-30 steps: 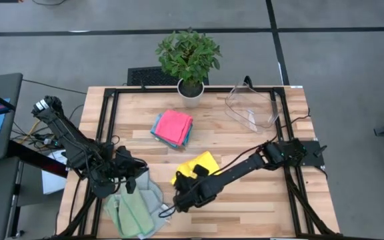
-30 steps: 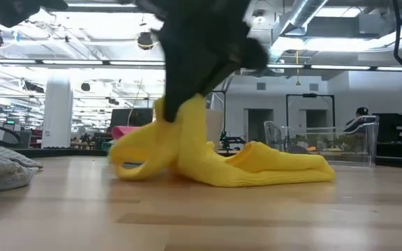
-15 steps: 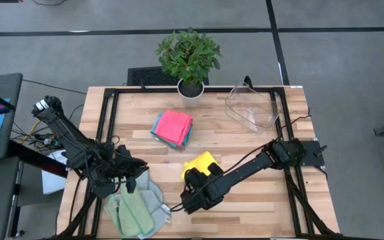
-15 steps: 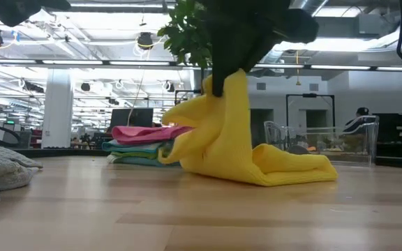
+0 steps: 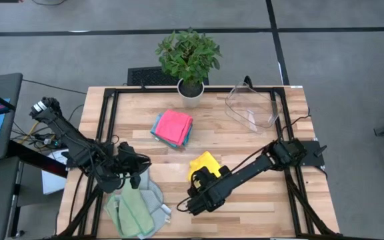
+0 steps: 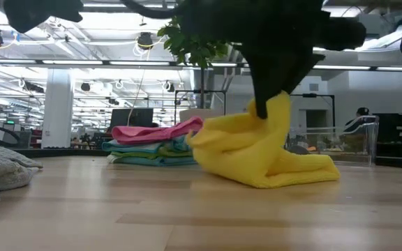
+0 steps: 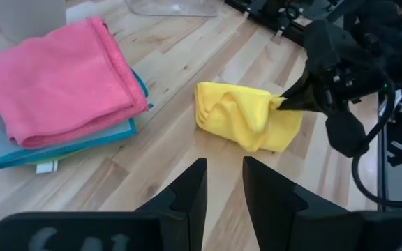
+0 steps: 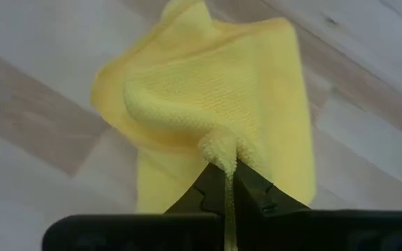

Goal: Fold microfiber towels
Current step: Fold the yellow microfiber towel

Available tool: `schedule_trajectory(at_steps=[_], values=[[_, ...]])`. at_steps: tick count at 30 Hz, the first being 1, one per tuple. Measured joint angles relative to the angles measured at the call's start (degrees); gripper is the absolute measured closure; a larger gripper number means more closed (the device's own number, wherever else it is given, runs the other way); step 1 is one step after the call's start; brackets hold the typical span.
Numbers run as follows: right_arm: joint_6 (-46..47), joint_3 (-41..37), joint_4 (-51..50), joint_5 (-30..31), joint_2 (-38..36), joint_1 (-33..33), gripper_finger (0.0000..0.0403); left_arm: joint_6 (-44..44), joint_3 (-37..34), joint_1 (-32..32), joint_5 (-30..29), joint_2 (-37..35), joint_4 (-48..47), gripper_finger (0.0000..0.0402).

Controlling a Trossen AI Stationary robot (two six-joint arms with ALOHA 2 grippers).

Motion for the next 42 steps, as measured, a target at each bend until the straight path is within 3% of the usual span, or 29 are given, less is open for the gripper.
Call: schedule_trajectory(at_steps=[8,22,29,36,42], values=[[2.7,-6.2,-2.9,-0.2,-3.7,-1.3,0.0373,1.0,0.0,2.4,0.3,0.0,0.2,0.0317],[-0.2,-19.4,7.5,-4.6,-6.5,-3.5,0.0362,2.5,0.0,5.4,0.3,0.0,0.2,0.0317],[0.2,-19.6,5.3,-4.5,-6.5,-4.7,0.0309,2.7,0.0,6.9,0.4,0.0,0.0,0.0317],[0.7,-19.6,1.5,-4.6,-6.8,-6.1,0.0230,5.1,0.0,8.5,2.3,0.0,0.0,0.0317],[-0.4,-19.6,0.2,-1.8,-12.6,-7.6,0.0172,7.8,0.0,9.9,5.3,0.0,0.4,0.0317]])
